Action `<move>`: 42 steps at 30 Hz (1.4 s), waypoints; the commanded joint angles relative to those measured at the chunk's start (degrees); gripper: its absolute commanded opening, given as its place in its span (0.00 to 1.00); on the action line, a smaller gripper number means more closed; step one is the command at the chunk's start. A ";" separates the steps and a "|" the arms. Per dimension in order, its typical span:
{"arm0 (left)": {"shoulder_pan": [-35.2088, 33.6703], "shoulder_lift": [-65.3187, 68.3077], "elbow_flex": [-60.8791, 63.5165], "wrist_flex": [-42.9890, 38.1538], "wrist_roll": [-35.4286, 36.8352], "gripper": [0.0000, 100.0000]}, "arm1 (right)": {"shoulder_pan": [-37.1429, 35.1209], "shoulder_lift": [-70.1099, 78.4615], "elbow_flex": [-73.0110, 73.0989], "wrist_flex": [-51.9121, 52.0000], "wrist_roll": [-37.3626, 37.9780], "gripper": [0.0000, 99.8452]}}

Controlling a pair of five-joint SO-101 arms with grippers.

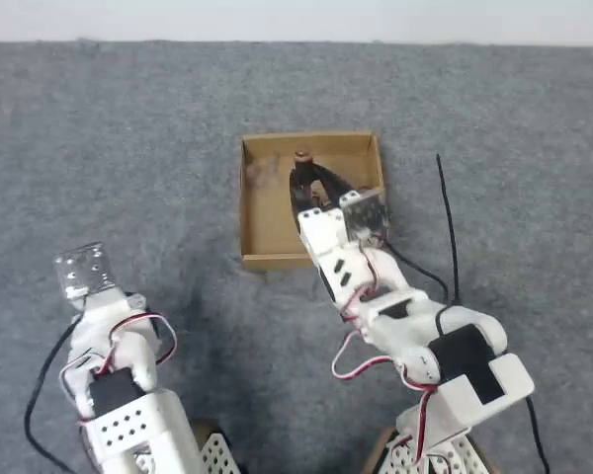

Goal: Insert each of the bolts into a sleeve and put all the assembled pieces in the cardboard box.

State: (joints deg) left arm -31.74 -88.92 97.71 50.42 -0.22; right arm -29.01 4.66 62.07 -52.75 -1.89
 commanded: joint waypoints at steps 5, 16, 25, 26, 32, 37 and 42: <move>0.70 0.35 -0.75 -2.02 -1.23 0.01 | 0.40 -0.92 -14.51 25.10 0.26 0.01; 9.49 0.35 -0.75 -1.67 -5.19 0.01 | 0.40 -0.75 -31.30 57.45 0.00 0.01; 16.26 0.18 -0.75 -0.44 -11.69 0.01 | -1.01 1.27 -44.04 79.08 -5.45 0.01; 17.05 0.18 -0.75 -0.53 -11.60 0.01 | -1.45 2.33 -44.84 79.78 -5.45 0.01; 17.85 0.00 -0.75 -0.44 -7.47 0.01 | -2.59 10.42 -51.87 84.70 -5.54 0.01; 17.67 0.00 -0.84 -0.35 -1.05 0.01 | -2.42 16.75 -58.81 89.10 -6.77 0.01; 18.02 0.00 -1.63 2.11 -0.62 0.01 | -2.15 19.91 -65.14 96.48 -10.20 0.09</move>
State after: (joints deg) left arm -14.24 -88.92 97.71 50.59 -1.80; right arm -31.21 25.49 2.90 40.44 -10.51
